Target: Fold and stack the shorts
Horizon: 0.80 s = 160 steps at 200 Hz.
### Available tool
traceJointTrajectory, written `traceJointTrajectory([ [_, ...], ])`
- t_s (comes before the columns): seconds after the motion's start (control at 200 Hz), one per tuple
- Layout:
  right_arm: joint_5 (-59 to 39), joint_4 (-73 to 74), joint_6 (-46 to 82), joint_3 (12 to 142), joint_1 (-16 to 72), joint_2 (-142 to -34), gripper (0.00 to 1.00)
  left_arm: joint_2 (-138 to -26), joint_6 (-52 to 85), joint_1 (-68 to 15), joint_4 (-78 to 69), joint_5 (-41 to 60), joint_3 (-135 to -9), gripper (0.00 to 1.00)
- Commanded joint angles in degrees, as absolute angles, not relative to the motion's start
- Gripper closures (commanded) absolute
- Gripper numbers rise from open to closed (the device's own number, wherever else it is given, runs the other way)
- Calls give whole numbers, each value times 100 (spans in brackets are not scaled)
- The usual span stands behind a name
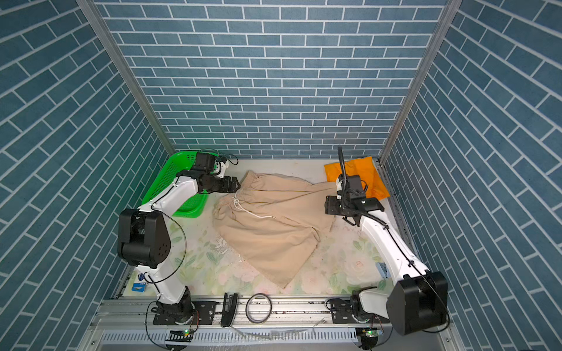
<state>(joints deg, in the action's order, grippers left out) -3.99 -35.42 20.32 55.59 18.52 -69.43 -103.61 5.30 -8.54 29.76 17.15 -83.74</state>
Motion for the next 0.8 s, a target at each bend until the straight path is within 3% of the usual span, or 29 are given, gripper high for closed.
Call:
traceJointTrajectory([
  [0.0,-475,-3697,3246,4589,2295,-6650,32,-10493,378,-870,3120,1564,-8562,10],
  [0.21,-536,-2519,4076,3557,3036,-6533,32,-10874,147,-913,2905,1758,-8905,6],
  [0.51,-843,-1320,4063,3463,3102,-7680,46,-11180,44,-939,3139,1509,-8950,5],
  [0.66,-668,-1466,3998,3480,3043,-7826,63,-11041,142,-932,3061,1536,-8670,5],
  [0.795,-761,-1818,3797,3463,2600,-7810,93,-11021,348,-924,3153,1589,-8605,11],
])
